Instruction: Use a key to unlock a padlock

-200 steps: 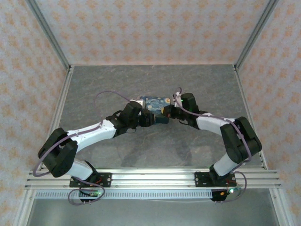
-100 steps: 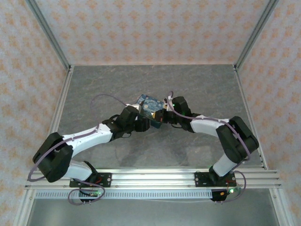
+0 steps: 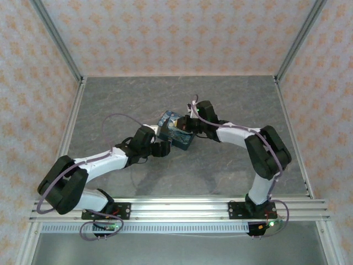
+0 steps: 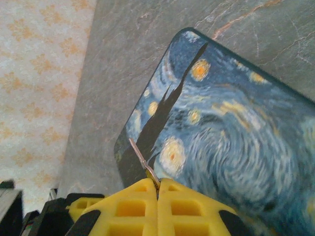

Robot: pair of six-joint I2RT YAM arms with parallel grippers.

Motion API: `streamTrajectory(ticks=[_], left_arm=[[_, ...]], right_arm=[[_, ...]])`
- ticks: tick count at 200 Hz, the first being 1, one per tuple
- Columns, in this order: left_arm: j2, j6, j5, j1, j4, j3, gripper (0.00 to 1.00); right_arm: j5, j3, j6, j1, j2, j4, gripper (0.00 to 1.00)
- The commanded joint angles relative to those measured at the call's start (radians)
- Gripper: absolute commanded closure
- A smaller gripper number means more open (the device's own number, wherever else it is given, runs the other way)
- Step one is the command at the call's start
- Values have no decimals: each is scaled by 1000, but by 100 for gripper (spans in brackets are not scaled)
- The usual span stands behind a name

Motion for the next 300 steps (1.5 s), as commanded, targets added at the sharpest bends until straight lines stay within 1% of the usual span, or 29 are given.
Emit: streamTrajectory(ticks=[1, 21, 67, 133, 171, 194, 250, 300], left_arm=[[30, 60, 38, 12, 78, -12, 24], [55, 76, 47, 13, 108, -12, 24], [116, 97, 51, 13, 183, -1, 24], [195, 132, 51, 13, 249, 25, 27], [230, 153, 49, 14, 270, 42, 32], [250, 167, 32, 13, 282, 46, 33], [290, 192, 38, 12, 306, 68, 36], [318, 182, 56, 11, 331, 73, 45]], right_arm=[[-5, 67, -26, -3, 41, -12, 100], [14, 80, -41, -3, 64, -51, 100], [49, 38, -70, 18, 90, -140, 100], [57, 14, -71, 33, 95, -145, 100], [57, 15, -75, 33, 97, -149, 100], [61, 14, -77, 33, 94, -152, 100], [69, 20, -77, 35, 99, -171, 100], [67, 22, -74, 39, 100, -172, 100]])
